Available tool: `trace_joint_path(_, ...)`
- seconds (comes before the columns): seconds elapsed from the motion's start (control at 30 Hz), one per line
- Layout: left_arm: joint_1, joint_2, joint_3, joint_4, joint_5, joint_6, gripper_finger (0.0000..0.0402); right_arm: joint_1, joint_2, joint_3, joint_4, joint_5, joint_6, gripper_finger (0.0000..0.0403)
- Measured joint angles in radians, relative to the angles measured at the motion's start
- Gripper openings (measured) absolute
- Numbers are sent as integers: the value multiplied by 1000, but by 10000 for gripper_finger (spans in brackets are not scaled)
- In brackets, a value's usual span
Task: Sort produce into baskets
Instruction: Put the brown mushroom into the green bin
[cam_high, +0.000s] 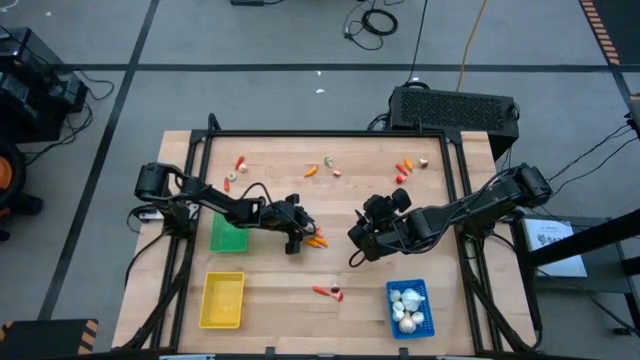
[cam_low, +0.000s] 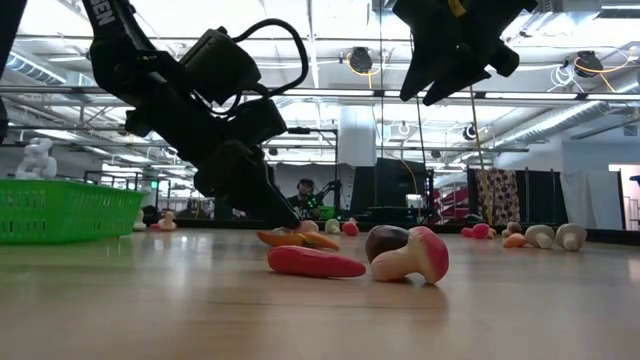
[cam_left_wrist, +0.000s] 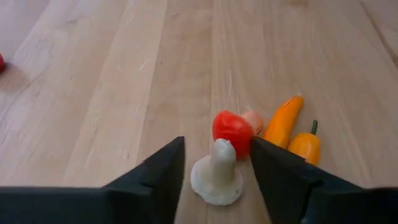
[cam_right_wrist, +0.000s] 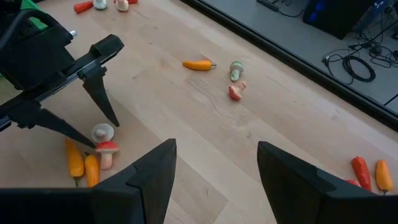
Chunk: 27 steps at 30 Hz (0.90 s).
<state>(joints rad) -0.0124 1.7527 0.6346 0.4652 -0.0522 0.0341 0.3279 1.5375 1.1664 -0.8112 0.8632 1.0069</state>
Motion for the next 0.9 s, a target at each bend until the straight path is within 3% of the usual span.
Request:
trace_joint_path(0.27, 0, 0, 0, 0, 0, 0, 65, 0, 0, 0, 0, 8, -6, 215)
trace_joint_path(0.43, 0, -14, 0, -17, 0, 0, 19, 0, 0, 0, 0, 8, -6, 215)
trace_joint_path(0.67, -3, -187, 25, -225, 0, -1, 24, 0, 0, -7, 5, 8, -24, 215)
trace_joint_path(0.9, -35, -458, 32, -672, -2, -138, 28, 0, 1, -75, 46, -5, -9, 215)
